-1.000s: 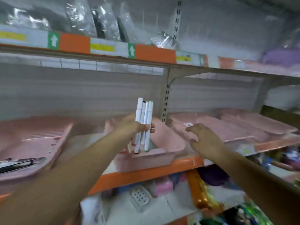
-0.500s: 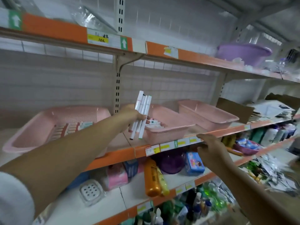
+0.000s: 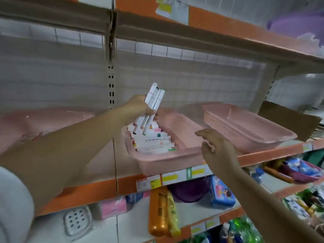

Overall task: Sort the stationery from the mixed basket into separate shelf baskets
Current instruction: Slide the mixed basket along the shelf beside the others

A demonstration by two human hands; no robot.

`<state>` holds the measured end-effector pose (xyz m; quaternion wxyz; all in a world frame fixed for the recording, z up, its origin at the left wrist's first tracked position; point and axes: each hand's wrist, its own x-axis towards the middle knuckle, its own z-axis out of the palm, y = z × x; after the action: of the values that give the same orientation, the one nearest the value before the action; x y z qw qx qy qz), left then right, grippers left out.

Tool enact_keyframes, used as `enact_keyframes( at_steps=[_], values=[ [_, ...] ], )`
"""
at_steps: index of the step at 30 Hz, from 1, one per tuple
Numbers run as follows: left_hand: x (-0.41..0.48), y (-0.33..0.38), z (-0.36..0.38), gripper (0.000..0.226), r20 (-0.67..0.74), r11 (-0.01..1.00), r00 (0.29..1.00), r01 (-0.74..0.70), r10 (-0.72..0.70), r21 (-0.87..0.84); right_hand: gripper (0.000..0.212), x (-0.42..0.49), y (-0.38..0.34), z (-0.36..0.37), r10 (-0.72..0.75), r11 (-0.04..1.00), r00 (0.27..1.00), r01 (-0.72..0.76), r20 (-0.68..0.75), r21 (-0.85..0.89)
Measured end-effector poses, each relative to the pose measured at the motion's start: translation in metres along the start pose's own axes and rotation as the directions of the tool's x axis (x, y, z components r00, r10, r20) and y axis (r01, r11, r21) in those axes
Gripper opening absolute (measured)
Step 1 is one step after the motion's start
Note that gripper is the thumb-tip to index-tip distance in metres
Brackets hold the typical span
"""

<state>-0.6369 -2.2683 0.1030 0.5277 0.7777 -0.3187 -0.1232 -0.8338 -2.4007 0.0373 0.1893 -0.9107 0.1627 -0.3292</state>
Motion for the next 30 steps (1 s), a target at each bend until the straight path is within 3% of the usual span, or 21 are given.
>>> enact_keyframes(
  at_steps=[3, 7, 12, 15, 20, 24, 26, 30],
  values=[
    [0.027, -0.011, 0.002, 0.026, -0.022, 0.991, 0.999, 0.038, -0.035, 0.128, 0.038, 0.036, 0.014, 0.012, -0.086, 0.996, 0.994, 0.087, 0.063, -0.018],
    [0.041, -0.029, 0.011, 0.032, 0.054, 0.935, 0.996, 0.054, -0.078, 0.349, 0.037, 0.079, 0.033, 0.025, -0.083, 0.995, 0.977, 0.093, 0.198, -0.042],
    [0.037, -0.046, 0.029, 0.023, 0.24, 0.77, 0.97, -0.123, -0.04, 0.626, 0.036, 0.12, 0.045, 0.035, -0.047, 0.981, 0.903, 0.123, 0.428, -0.153],
    [0.038, -0.055, 0.032, 0.024, 0.312, 0.671, 0.947, -0.187, -0.069, 0.718, 0.035, 0.14, 0.05, 0.042, -0.039, 0.976, 0.867, 0.139, 0.496, -0.167],
    [0.038, -0.058, 0.031, 0.025, 0.32, 0.708, 0.946, -0.187, -0.058, 0.681, 0.036, 0.159, 0.049, 0.063, -0.088, 0.977, 0.827, 0.181, 0.556, -0.115],
    [0.036, -0.054, 0.032, 0.029, 0.251, 0.822, 0.964, -0.072, -0.088, 0.565, 0.039, 0.159, 0.047, 0.083, -0.097, 0.943, 0.776, 0.272, 0.623, -0.192],
    [0.035, -0.053, 0.032, 0.031, 0.206, 0.868, 0.973, -0.012, -0.104, 0.497, 0.037, 0.159, 0.047, 0.084, -0.098, 0.958, 0.777, 0.244, 0.621, -0.154],
    [0.035, -0.052, 0.032, 0.032, 0.138, 0.823, 0.987, -0.012, -0.08, 0.568, 0.034, 0.159, 0.052, 0.083, -0.107, 0.977, 0.803, 0.194, 0.587, -0.086]
  ],
)
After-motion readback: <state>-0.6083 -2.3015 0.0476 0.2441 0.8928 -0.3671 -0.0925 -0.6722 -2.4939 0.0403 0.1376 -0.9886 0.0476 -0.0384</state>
